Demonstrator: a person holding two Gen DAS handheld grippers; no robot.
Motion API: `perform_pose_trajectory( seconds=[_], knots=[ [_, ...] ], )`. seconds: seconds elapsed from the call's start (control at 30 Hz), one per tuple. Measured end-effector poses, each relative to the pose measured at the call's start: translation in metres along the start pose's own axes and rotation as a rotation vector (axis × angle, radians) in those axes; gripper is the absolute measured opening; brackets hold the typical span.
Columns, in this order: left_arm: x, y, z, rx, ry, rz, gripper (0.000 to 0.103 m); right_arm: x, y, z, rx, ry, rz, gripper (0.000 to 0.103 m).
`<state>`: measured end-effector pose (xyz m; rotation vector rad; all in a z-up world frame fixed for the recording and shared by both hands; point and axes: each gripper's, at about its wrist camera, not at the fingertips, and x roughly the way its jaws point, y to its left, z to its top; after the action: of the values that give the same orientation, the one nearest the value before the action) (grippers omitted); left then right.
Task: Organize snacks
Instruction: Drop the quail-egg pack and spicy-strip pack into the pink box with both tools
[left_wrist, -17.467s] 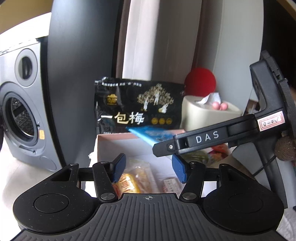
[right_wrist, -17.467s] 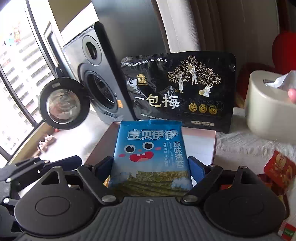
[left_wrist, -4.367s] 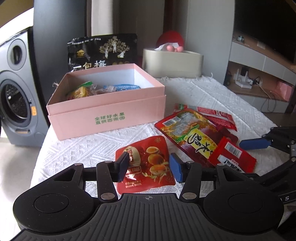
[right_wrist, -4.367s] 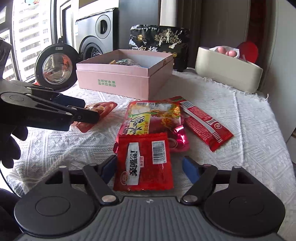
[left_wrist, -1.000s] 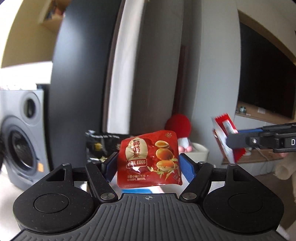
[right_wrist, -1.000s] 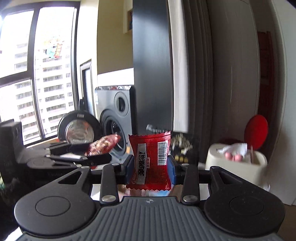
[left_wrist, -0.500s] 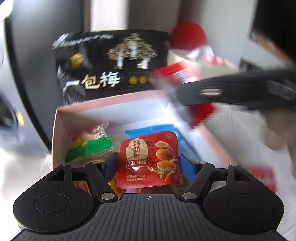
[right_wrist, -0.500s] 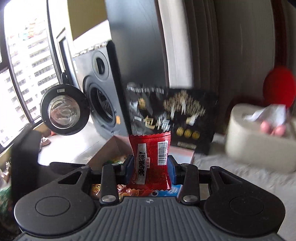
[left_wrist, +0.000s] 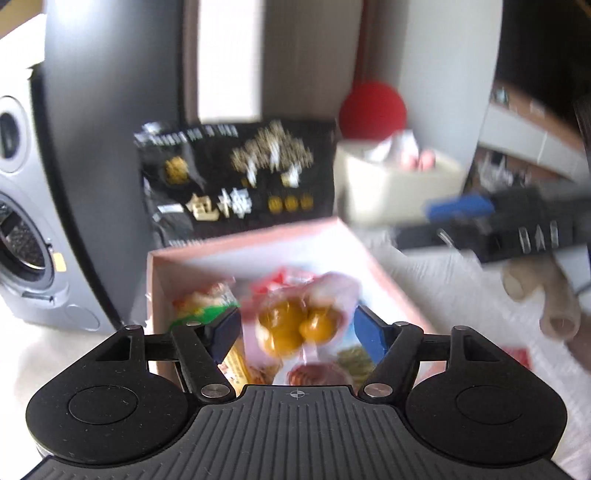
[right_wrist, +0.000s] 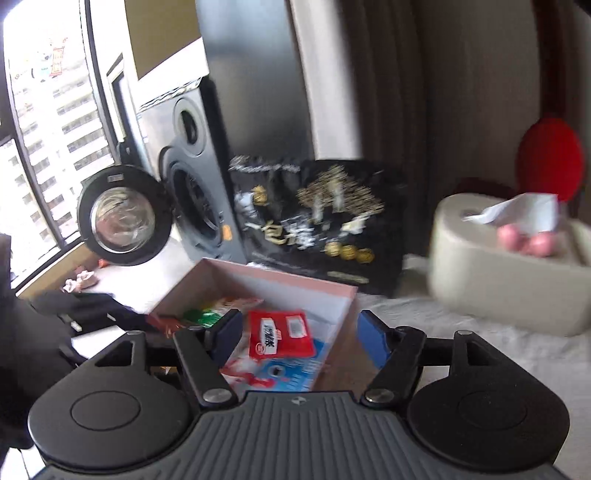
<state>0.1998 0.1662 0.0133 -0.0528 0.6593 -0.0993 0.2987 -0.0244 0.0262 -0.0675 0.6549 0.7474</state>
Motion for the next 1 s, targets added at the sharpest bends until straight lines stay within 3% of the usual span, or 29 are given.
perform_pose_trajectory(
  seconds=[0.17,0.27,0.4,0.53,0.7,0.87,0.93,1.0],
  knots=[
    [-0.043,-0.004,-0.002,-0.083,-0.125,0.070,0.073,-0.049,-0.017,-0.037,-0.021,0.021,-0.040,0.071],
    [-0.061,-0.008,-0.017,-0.162,-0.165,0.051,0.073,-0.076,-0.010,-0.071,-0.074,0.047,-0.054,0.072],
    [-0.069,-0.032,-0.055,-0.205,-0.102,-0.073,0.073,-0.104,0.005,-0.117,-0.137,0.059,-0.087,0.072],
    [-0.061,-0.051,-0.100,-0.268,0.002,-0.160,0.073,-0.106,0.005,-0.152,-0.037,0.118,0.003,0.072],
    [-0.059,-0.051,-0.122,-0.302,0.045,-0.129,0.073,-0.088,0.021,-0.174,-0.027,0.137,0.004,0.073],
    [-0.067,-0.049,-0.121,-0.278,0.019,-0.098,0.073,-0.098,0.033,-0.169,-0.049,0.131,0.231,0.073],
    [-0.063,-0.054,-0.122,-0.250,0.023,-0.096,0.073,-0.105,0.030,-0.163,-0.088,0.078,0.181,0.073],
    [-0.059,-0.063,-0.124,-0.208,0.038,-0.107,0.073,-0.103,0.018,-0.156,-0.117,0.050,0.067,0.073]
  ],
)
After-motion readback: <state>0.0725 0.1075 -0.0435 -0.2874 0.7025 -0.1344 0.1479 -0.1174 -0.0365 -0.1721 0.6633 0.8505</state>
